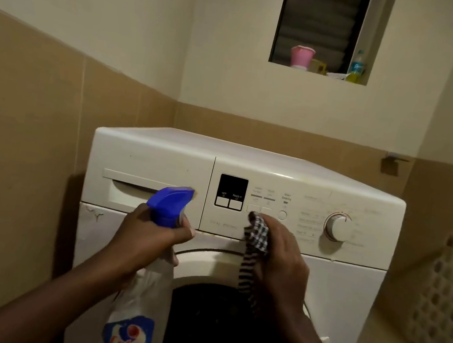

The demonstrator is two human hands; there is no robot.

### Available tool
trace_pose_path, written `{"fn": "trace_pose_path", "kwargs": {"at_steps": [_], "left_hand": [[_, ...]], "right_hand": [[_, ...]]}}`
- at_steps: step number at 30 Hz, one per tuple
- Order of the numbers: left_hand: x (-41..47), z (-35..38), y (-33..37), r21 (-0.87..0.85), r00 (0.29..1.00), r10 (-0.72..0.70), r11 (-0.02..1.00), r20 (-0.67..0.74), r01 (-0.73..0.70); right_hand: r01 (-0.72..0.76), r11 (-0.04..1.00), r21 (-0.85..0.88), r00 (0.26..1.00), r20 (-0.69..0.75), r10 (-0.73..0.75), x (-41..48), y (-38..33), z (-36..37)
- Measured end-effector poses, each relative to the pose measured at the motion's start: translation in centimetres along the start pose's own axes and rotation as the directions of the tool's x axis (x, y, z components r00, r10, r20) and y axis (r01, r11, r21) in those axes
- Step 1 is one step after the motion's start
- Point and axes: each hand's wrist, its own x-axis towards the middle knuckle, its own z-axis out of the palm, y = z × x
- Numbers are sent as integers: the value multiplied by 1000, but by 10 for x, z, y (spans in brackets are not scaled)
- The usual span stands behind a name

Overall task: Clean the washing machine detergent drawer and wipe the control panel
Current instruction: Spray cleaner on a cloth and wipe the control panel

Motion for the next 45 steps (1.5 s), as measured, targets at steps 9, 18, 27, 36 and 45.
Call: {"fn": "trace_pose_path", "kwargs": {"at_steps": [9, 18, 27, 36, 45], "left_hand": [[25, 58, 32, 21, 1000, -1, 1000, 20, 1], [11, 95, 34, 70, 983, -8, 998, 184, -5], [-3, 66, -1, 116, 985, -152, 983, 83, 142], [-6, 46, -10, -22, 994, -103, 995, -39, 102], [-2, 37, -21, -39, 989, -139, 990, -49, 137]], "right_hand": [[-155, 975, 161, 947, -258, 193, 17, 30, -54], [-181, 964, 196, 904, -353, 242, 32, 39, -73], [-111, 966, 235, 911, -363, 194, 56, 32, -58], [91, 996, -6, 996, 24, -91, 60, -3, 38], [156, 977, -145, 985, 101, -142, 25, 30, 35]]}}
